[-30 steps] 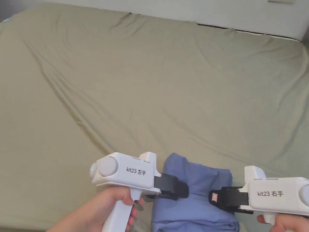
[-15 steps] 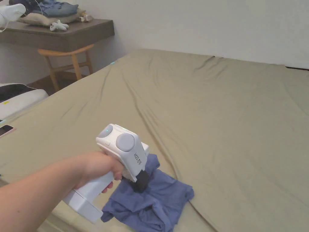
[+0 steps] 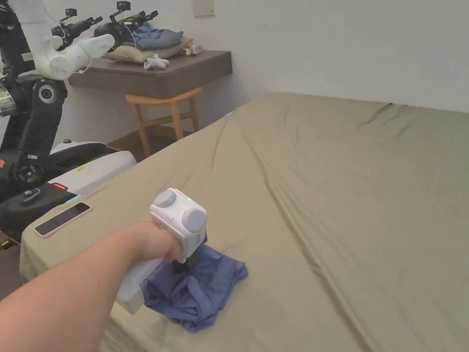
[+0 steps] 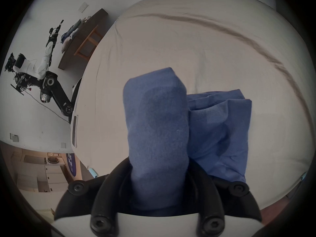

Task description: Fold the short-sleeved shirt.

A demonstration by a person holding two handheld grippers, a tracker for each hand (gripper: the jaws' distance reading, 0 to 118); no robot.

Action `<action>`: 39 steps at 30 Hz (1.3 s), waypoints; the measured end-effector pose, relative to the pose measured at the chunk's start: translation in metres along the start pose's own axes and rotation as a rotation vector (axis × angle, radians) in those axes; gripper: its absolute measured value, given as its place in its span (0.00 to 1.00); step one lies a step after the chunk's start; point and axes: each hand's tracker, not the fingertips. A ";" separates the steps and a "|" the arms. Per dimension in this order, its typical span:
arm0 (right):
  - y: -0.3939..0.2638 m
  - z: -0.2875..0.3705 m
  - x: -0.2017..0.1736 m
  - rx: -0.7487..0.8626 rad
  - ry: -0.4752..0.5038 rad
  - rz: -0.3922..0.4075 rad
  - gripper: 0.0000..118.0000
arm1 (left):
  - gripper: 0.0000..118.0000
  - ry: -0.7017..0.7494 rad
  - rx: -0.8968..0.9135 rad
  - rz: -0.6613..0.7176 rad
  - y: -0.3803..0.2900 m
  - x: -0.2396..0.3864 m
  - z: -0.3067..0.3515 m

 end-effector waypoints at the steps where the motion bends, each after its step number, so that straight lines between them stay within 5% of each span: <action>1: 0.001 -0.001 -0.001 -0.004 -0.001 0.008 0.00 | 0.59 0.016 -0.014 0.011 0.001 0.000 -0.002; 2: 0.002 -0.001 -0.003 -0.007 -0.007 0.022 0.00 | 0.78 0.043 -0.024 0.002 0.000 -0.001 -0.004; 6: 0.002 -0.002 -0.010 -0.020 -0.024 0.069 0.00 | 0.96 0.121 0.088 -0.032 -0.005 -0.011 0.007; 12: -0.001 0.006 -0.013 0.001 -0.019 0.086 0.00 | 0.96 0.134 0.162 0.089 -0.004 -0.022 0.056; 13: 0.000 0.006 -0.014 0.012 -0.049 0.095 0.00 | 0.92 0.111 0.169 0.195 -0.002 -0.022 0.064; 14: 0.000 0.008 -0.013 0.019 -0.082 0.109 0.00 | 0.77 0.031 0.158 0.294 0.000 -0.021 0.078; 16: 0.008 0.004 0.003 0.044 -0.133 0.129 0.00 | 0.12 -0.082 0.212 0.383 0.000 -0.007 0.093; 17: 0.012 0.003 0.013 0.055 -0.162 0.123 0.00 | 0.06 -0.048 0.263 0.347 0.000 0.008 0.100; 20: 0.013 0.011 0.011 0.086 -0.244 0.142 0.00 | 0.00 0.041 0.353 0.208 -0.003 0.063 0.119; 24: 0.019 0.020 0.025 0.145 -0.371 0.137 0.00 | 0.00 -0.147 0.447 0.340 -0.010 0.138 0.143; 27: 0.026 0.031 0.031 0.222 -0.488 0.099 0.00 | 0.00 -0.142 0.608 0.241 -0.018 0.214 0.177; 30: 0.027 0.050 0.018 0.334 -0.585 0.108 0.00 | 0.00 -0.256 0.793 0.311 -0.039 0.263 0.234; 33: 0.023 0.077 0.002 0.471 -0.623 0.132 0.00 | 0.00 -0.403 0.923 0.315 -0.070 0.296 0.295; 39: 0.007 0.125 -0.035 0.701 -0.642 0.236 0.00 | 0.00 -0.381 1.197 0.341 -0.126 0.322 0.361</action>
